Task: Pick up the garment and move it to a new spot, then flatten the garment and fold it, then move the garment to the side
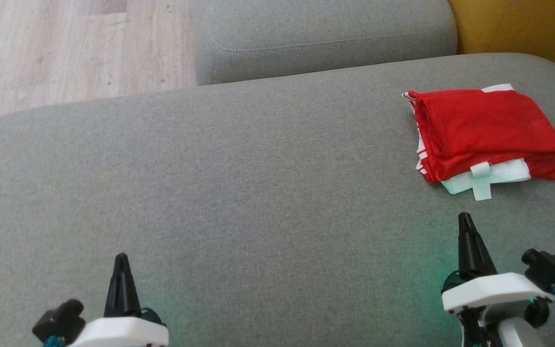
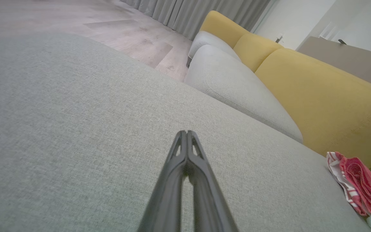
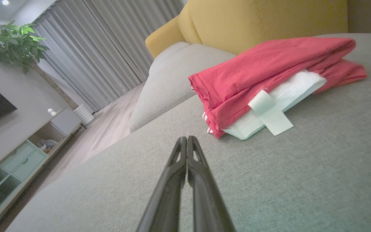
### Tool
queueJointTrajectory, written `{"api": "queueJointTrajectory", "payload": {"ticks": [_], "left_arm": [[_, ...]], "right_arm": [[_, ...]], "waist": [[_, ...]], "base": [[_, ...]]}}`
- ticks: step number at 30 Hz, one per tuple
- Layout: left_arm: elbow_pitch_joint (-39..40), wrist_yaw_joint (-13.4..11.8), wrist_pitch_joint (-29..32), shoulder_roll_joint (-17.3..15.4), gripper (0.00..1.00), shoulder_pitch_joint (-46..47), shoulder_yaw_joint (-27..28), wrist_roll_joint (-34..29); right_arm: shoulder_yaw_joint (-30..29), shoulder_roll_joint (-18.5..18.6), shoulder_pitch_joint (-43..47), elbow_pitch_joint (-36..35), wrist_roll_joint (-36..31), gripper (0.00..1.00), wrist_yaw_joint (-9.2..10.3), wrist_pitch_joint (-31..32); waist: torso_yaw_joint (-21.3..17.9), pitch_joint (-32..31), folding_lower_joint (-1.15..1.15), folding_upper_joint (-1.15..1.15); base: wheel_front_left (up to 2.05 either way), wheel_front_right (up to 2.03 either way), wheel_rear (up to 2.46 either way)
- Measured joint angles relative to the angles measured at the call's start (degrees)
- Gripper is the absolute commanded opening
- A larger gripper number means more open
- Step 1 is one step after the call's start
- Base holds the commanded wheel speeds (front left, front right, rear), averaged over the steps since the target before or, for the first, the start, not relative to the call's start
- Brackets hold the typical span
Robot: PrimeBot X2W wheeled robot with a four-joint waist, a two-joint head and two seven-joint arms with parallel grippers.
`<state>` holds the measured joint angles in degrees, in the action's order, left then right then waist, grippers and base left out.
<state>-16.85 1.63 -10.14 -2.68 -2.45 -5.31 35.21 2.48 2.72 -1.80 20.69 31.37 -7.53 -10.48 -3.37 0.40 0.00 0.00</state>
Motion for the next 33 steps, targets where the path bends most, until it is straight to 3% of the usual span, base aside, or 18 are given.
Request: {"api": "queueJointTrajectory", "payload": {"ticks": [33], "left_arm": [[0.2,2.0,5.6,0.0,0.0,2.1,3.5,19.6]], "right_arm": [[-2.9,0.1,-0.2,-1.5,21.4,0.0,0.0,5.5]], "waist": [[1.2,-0.1,0.0,0.0]], "base": [[0.0,0.0,0.0]]}}
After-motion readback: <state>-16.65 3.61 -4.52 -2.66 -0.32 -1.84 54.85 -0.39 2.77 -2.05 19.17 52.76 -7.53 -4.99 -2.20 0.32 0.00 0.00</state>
